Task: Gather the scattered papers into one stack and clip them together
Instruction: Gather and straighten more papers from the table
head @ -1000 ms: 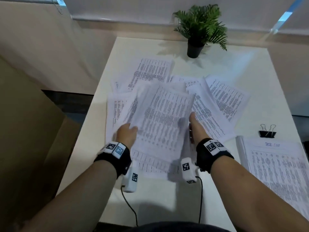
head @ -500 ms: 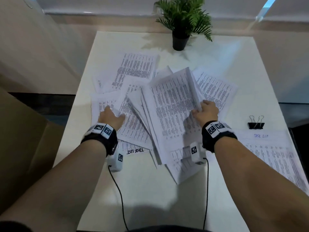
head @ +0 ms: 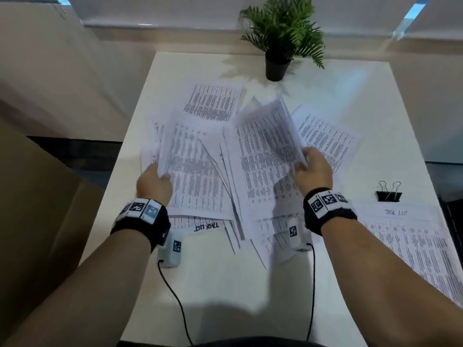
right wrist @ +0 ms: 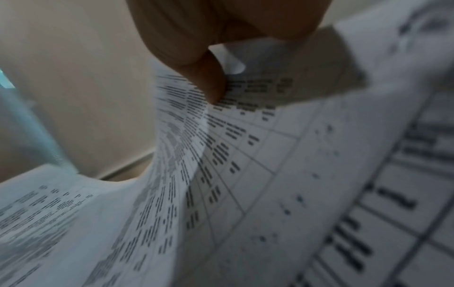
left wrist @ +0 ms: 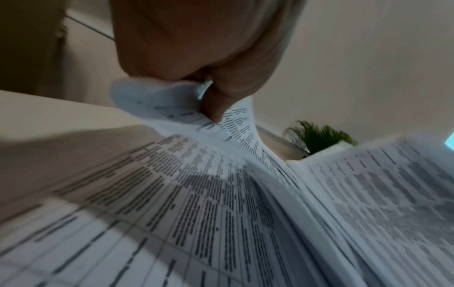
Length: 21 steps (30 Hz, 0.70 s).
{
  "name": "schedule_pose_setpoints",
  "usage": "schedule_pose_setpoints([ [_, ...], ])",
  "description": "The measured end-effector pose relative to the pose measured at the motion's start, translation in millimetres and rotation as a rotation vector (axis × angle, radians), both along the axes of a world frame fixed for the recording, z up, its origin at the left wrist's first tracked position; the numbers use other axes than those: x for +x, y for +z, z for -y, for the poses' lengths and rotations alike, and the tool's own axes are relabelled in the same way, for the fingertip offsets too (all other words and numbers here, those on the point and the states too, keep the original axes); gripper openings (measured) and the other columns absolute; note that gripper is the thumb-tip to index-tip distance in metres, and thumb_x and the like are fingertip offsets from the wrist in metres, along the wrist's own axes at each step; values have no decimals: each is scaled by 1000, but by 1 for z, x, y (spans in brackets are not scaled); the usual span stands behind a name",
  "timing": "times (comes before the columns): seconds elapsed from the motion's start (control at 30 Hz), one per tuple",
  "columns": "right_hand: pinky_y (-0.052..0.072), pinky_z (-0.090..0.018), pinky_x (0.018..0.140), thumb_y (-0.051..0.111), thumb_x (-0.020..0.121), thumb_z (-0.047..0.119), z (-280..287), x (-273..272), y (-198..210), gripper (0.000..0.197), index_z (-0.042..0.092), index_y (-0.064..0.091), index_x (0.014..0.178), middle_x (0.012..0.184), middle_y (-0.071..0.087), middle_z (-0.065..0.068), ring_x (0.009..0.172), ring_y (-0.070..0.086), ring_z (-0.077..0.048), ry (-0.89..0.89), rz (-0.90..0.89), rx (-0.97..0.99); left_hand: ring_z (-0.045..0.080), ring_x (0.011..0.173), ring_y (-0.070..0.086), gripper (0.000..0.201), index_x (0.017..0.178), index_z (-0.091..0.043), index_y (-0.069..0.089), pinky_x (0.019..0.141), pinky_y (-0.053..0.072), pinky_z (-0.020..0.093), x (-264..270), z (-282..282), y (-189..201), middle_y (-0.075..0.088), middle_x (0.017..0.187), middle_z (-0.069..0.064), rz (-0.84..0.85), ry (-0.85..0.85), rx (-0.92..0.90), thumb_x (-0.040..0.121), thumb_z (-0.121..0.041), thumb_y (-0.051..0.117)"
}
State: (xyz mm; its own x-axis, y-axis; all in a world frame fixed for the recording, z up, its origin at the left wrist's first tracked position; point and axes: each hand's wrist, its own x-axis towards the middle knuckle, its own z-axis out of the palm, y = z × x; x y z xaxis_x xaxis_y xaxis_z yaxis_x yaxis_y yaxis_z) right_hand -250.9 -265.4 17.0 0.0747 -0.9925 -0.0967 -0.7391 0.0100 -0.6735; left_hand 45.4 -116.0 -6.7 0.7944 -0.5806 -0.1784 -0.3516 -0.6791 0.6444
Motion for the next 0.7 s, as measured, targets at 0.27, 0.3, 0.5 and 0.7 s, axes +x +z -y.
schedule_pose_setpoints([
  [0.27,49,-32,47,54,83,1,-20,15,64,24,19,67,93,96,58,1,67,58,-26,226,-44,-587,38,105,61,29,122,-1,60,93,49,40,-11,-39,13,64,117,22,-147,115,-59,98,-12,49],
  [0.3,48,-30,44,51,82,2,-23,17,74,25,19,67,92,97,62,2,65,58,-25,240,-42,-660,37,106,60,30,124,-2,59,95,49,41,-16,-41,14,64,119,21,-174,114,-80,98,-12,49],
  [0.5,49,-31,57,46,87,13,-39,16,134,25,21,66,99,91,66,0,77,60,-25,211,16,-677,36,116,58,40,135,-8,52,101,47,43,-50,-51,13,60,129,16,-302,29,-10,95,-11,51],
  [0.7,57,-41,70,51,91,13,-36,8,80,9,17,59,94,83,63,-3,74,61,-23,50,194,-75,36,135,44,57,145,-8,39,112,34,50,-84,-61,1,44,149,15,-567,-40,40,94,-32,50],
])
